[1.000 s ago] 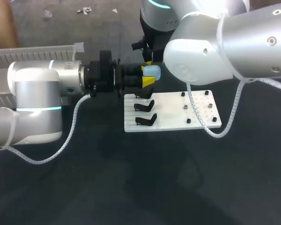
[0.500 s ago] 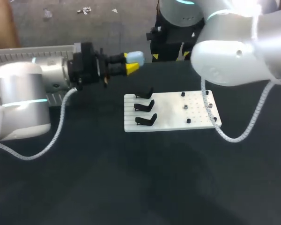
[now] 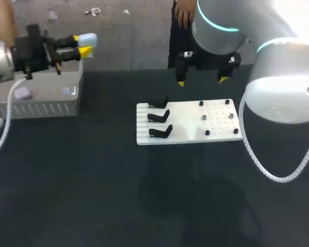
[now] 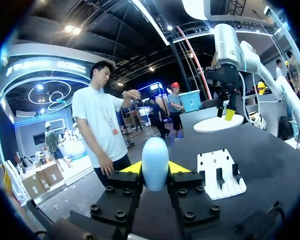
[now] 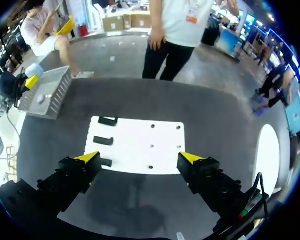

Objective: Pick up each earbud case from the left stands, insert the matching earbuds, close the lid, and place the case in the box.

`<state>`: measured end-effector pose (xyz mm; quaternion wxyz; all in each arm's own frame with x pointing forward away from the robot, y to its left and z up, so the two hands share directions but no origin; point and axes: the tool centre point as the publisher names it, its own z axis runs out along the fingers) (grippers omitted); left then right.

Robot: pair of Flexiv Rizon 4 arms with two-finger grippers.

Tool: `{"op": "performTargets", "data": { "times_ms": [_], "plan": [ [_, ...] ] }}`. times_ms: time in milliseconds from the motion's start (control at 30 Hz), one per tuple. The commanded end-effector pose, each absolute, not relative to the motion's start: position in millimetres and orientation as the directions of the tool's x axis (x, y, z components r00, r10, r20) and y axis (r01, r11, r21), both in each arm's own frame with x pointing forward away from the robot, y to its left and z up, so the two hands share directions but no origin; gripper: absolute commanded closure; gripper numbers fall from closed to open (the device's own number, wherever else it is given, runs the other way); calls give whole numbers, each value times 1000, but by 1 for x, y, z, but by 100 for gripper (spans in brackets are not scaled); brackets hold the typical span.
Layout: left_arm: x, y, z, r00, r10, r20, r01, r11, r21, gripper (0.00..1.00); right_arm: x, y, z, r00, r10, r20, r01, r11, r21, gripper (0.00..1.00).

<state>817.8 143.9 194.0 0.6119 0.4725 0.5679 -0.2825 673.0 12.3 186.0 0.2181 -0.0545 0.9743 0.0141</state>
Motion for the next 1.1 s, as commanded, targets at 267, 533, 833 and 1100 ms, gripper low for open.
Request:
{"op": "performTargets", "data": {
  "times_ms": [267,533,833,1100],
  "plan": [
    [815,231,132,77,245,-966,847,495,194,100,650,13,170,-893,-74,-445,-110,992,57,0],
    [822,236,93,-25,255,-967,862,496,108,88,646,16,164,-897,-83,-435,-122,991,62,0],
    [822,240,90,-48,254,-966,847,523,95,0,644,19,170,-876,-118,-468,-162,985,54,0],
    [786,215,122,-22,233,-972,838,535,109,0,630,17,180,-825,-226,-518,-301,952,64,0]
  ]
}}
